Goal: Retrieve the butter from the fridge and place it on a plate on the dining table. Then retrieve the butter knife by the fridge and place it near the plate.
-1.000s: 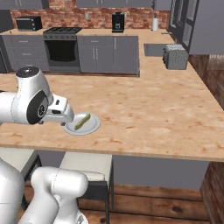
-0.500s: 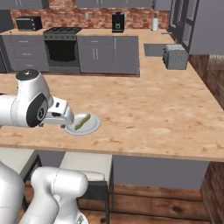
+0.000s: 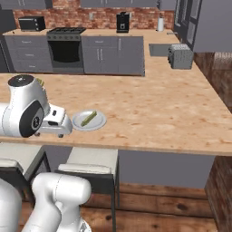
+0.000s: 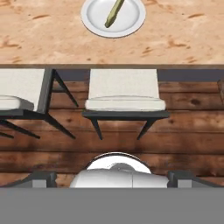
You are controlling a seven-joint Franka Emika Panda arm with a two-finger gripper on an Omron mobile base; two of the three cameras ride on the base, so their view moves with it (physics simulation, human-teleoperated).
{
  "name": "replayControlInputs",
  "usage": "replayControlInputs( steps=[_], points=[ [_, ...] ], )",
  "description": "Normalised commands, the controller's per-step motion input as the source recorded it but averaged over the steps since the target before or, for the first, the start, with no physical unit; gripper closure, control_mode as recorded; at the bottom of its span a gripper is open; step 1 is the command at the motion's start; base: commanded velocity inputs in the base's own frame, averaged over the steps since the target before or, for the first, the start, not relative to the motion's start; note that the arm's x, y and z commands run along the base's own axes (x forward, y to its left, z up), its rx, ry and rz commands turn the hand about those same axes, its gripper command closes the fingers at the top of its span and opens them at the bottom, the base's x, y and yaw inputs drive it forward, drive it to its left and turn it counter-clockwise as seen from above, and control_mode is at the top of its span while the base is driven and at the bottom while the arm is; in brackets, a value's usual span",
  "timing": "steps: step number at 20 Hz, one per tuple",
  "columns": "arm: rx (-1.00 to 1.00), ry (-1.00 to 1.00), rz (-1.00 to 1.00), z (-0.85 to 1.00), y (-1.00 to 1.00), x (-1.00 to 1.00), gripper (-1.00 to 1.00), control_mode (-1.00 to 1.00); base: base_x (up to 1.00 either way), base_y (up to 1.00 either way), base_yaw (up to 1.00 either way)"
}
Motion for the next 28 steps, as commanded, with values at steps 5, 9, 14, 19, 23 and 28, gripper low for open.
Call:
replayControlInputs(
  steps=[5,9,14,19,23,28],
  points=[
    [0.00,0.00,0.00,0.00,0.00,0.00,-1.00,1.00,-0.71,0.68,0.00],
    [0.00,0.00,0.00,0.00,0.00,0.00,-1.00,1.00,-0.38,0.93,-0.04],
    [0.00,0.00,0.00,0.00,0.00,0.00,-1.00,1.00,-0.01,1.00,-0.01],
    [0.00,0.00,0.00,0.00,0.00,0.00,-1.00,1.00,-0.08,1.00,0.00],
    [0.00,0.00,0.00,0.00,0.00,0.00,-1.00,1.00,-0.04,1.00,0.00],
    [0.00,0.00,0.00,0.00,0.00,0.00,-1.00,1.00,-0.07,1.00,0.00]
  ],
)
